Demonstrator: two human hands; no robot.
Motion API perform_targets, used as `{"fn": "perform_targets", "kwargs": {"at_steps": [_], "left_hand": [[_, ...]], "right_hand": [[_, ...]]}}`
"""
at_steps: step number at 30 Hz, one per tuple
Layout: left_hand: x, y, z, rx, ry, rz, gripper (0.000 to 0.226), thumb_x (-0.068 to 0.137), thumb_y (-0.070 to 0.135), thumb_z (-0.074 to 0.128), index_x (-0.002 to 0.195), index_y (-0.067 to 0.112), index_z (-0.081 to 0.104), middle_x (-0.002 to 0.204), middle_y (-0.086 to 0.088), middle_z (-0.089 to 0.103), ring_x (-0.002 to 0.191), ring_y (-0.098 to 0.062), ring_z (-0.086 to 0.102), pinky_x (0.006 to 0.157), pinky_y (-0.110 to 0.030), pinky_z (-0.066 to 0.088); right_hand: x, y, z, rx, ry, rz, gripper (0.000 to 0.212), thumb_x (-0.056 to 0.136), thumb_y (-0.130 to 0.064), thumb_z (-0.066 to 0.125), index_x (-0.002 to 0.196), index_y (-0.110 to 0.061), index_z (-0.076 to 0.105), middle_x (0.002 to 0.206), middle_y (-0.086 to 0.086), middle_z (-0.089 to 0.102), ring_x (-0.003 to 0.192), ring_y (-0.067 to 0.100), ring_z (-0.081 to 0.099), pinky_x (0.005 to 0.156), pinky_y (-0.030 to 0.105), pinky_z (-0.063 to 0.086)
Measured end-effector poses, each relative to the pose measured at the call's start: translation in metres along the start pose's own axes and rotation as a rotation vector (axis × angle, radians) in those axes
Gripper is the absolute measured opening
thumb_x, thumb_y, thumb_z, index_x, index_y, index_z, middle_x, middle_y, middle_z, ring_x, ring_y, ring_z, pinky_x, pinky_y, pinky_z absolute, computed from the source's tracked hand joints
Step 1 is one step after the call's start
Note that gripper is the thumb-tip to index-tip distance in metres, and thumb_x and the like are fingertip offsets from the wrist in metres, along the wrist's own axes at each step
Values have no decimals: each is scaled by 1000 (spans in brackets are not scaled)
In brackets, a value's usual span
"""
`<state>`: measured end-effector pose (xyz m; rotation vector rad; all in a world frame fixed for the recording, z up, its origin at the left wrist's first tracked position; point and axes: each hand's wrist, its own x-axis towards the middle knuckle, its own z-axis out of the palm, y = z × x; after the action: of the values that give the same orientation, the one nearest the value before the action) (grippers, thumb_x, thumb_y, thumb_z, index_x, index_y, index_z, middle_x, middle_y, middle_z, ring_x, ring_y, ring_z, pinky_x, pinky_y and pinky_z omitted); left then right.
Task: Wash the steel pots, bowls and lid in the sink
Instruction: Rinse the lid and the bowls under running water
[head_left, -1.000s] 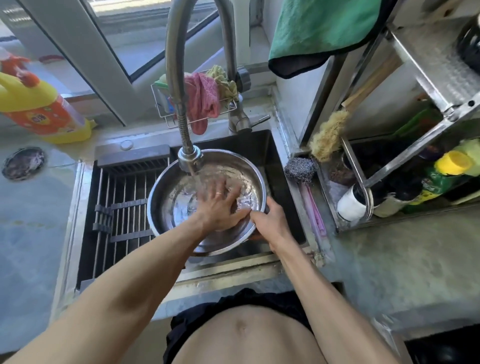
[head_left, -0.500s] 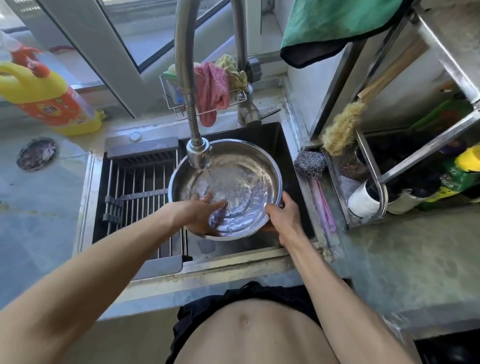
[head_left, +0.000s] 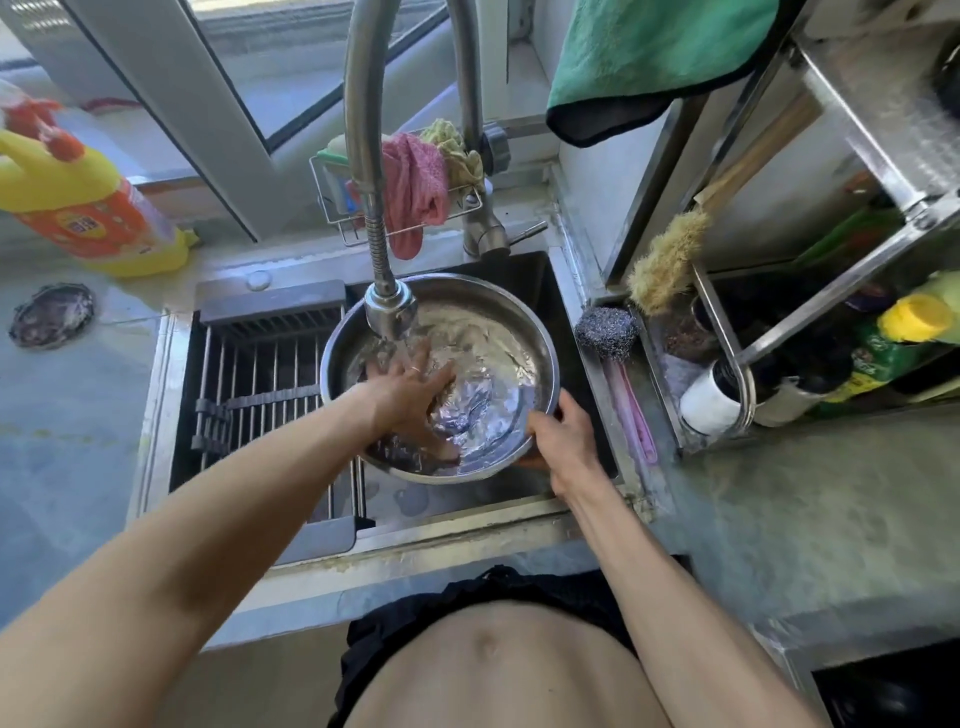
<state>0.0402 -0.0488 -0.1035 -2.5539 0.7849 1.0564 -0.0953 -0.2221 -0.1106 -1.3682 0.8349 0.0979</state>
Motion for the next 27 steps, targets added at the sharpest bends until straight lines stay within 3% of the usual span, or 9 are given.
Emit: {"fn": "perform_targets", "kwargs": {"at_steps": [2, 5, 9, 12, 16, 20, 22, 24, 27], "left_hand": [[-9, -11, -4, 110, -96, -14, 131, 75, 75, 72, 159, 38, -22, 164, -7, -34, 153, -40, -21, 122, -67, 0], [-20, -19, -1, 197, -118, 58, 107, 91, 68, 58, 159, 39, -19, 167, -6, -27, 154, -39, -20, 122, -68, 1], [-14, 21, 21, 151, 46, 269, 85, 97, 73, 33, 161, 39, -10, 171, -10, -14, 156, -40, -13, 119, -73, 5], [-3, 54, 25, 34, 167, 231, 68, 106, 59, 16, 163, 32, -7, 172, -9, -12, 157, -39, -11, 121, -69, 0], [16, 58, 6, -78, 213, 13, 74, 102, 64, 22, 162, 34, -9, 171, -4, -18, 156, -38, -15, 119, -70, -3], [24, 25, -8, 117, 257, -94, 73, 99, 71, 9, 156, 38, -22, 164, -2, -32, 153, -39, -24, 102, -76, -29], [20, -3, -16, 213, 231, -121, 69, 100, 63, 5, 160, 35, -15, 168, -8, -23, 154, -41, -19, 112, -72, -21], [9, -28, -21, 335, 176, -176, 68, 103, 56, 6, 165, 28, 1, 172, -11, -1, 158, -38, -4, 124, -58, -2], [-14, -45, -20, 528, 65, -192, 71, 105, 53, 25, 165, 22, 3, 172, -7, 1, 158, -29, -10, 121, -59, -15]], "right_hand": [[2, -2, -4, 28, 10, 10, 33, 88, 4, 58, 109, -20, 66, 95, 5, 74, 76, 16, 72, 59, 31, 59], [4, 1, 3, 27, -13, 27, 30, 87, 2, 59, 107, -19, 66, 95, 6, 74, 76, 16, 72, 60, 32, 59], [-1, 1, 20, -33, -13, -6, 25, 77, -6, 60, 93, -24, 68, 83, 2, 73, 74, 22, 72, 70, 47, 61], [2, 6, 28, -57, -12, -28, 26, 69, -16, 56, 88, -30, 67, 79, 3, 72, 75, 28, 71, 71, 59, 58], [-2, 2, 25, -138, -41, -106, 26, 74, -12, 61, 93, -28, 67, 88, 2, 73, 82, 24, 68, 75, 41, 59], [-2, 0, 12, -108, -44, -110, 27, 87, -2, 58, 103, -20, 68, 94, 1, 72, 81, 13, 65, 68, 25, 53], [2, -1, 4, -40, 2, -100, 30, 87, 1, 58, 106, -19, 67, 94, -1, 72, 76, 8, 68, 60, 22, 53], [7, -1, 0, 32, 39, -86, 29, 87, 1, 61, 105, -21, 67, 95, 1, 73, 76, 10, 71, 59, 24, 56], [12, -2, 6, 79, 80, -109, 31, 86, 1, 62, 104, -24, 67, 95, 1, 73, 86, 20, 71, 69, 34, 61]]}}
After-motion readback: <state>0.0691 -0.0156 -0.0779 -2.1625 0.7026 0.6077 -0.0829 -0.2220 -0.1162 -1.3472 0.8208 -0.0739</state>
